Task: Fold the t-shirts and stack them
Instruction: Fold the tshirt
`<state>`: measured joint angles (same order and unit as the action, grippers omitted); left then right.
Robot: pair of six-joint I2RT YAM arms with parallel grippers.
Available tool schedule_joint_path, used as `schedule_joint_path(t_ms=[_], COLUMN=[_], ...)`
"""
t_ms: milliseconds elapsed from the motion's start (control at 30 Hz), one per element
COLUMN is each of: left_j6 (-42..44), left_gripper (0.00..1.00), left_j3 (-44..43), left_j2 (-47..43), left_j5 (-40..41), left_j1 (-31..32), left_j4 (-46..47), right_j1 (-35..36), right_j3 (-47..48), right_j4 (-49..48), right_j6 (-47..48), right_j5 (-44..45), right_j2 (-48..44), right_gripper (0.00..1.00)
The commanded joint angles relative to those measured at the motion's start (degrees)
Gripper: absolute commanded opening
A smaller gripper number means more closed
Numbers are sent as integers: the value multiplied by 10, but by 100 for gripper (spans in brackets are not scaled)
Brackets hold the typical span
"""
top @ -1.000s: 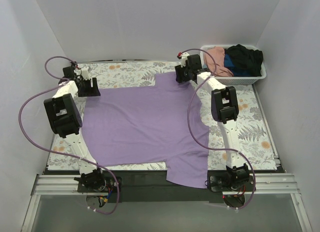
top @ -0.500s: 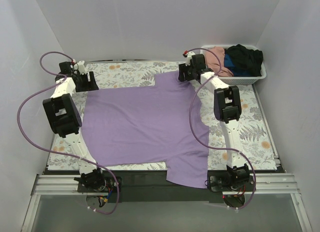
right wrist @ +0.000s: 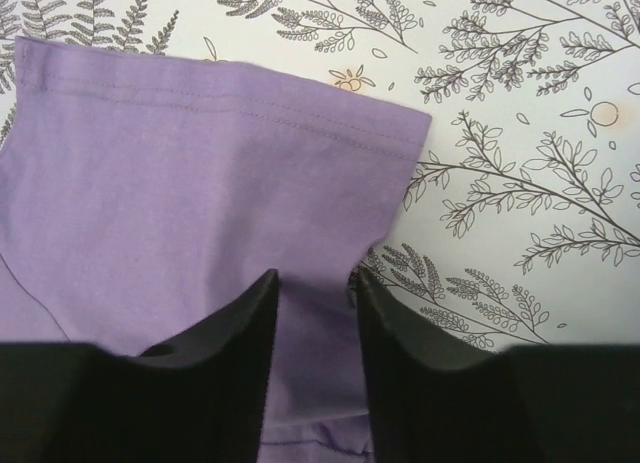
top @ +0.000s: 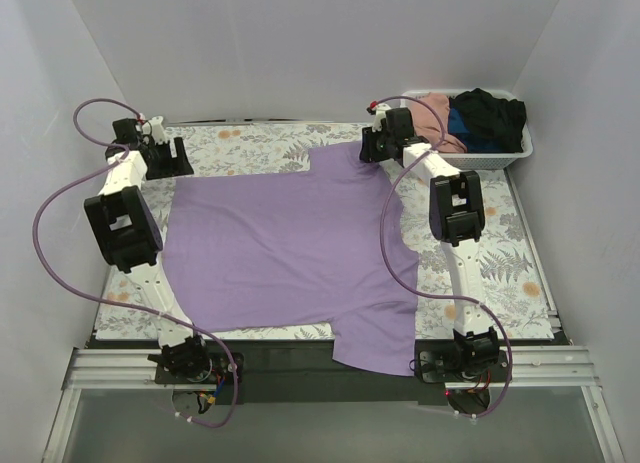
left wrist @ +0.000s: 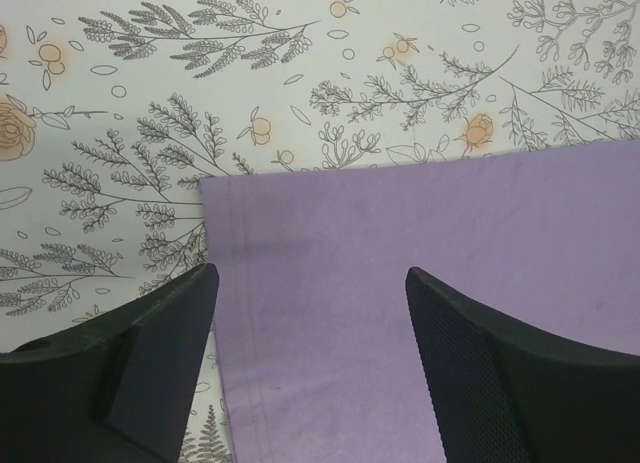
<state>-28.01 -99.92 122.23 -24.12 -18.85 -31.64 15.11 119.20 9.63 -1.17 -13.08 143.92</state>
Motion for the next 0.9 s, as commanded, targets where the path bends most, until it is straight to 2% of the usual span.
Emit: schedule_joint_path(t_ms=[0,33,100,133,267,400,467,700,867], left_j6=[-10,-9,10,27,83,151,184,254,278], left_gripper=[76,77,86,87,84,67,63,58,53], left_j3=[-40,-58,-83,-102,-153,-229,-252,-210,-218], left_j2=[21,30,57,64,95,143,163,162,170], left_j5=[12,8,-7,-9,-45,-83,-98,-109,-120], left_j1=[-7,-10,-11,-13,-15,-15,-15,-15,-15], left_j4=[-14,-27,-45,-49,-60,-103,-124,-101,-98], right_j1=[-1,-1,-1,-1,-2,-1,-1,-1,-1], right_j3=[32,38,47,56,76,76,77,75,68], right_j4=[-6,-6,-5,-5,-10,-35,-42,-52,-51], right_j6=[3,6,7,8,30,43,46,54,59], right_j5=[-14,-19,-33,-37,-44,-45,-44,-42,-44], right_j2=[6,6,4,2,-7,-19,-21,-25,-29], right_gripper=[40,25,8,1,1,1,1,1,1])
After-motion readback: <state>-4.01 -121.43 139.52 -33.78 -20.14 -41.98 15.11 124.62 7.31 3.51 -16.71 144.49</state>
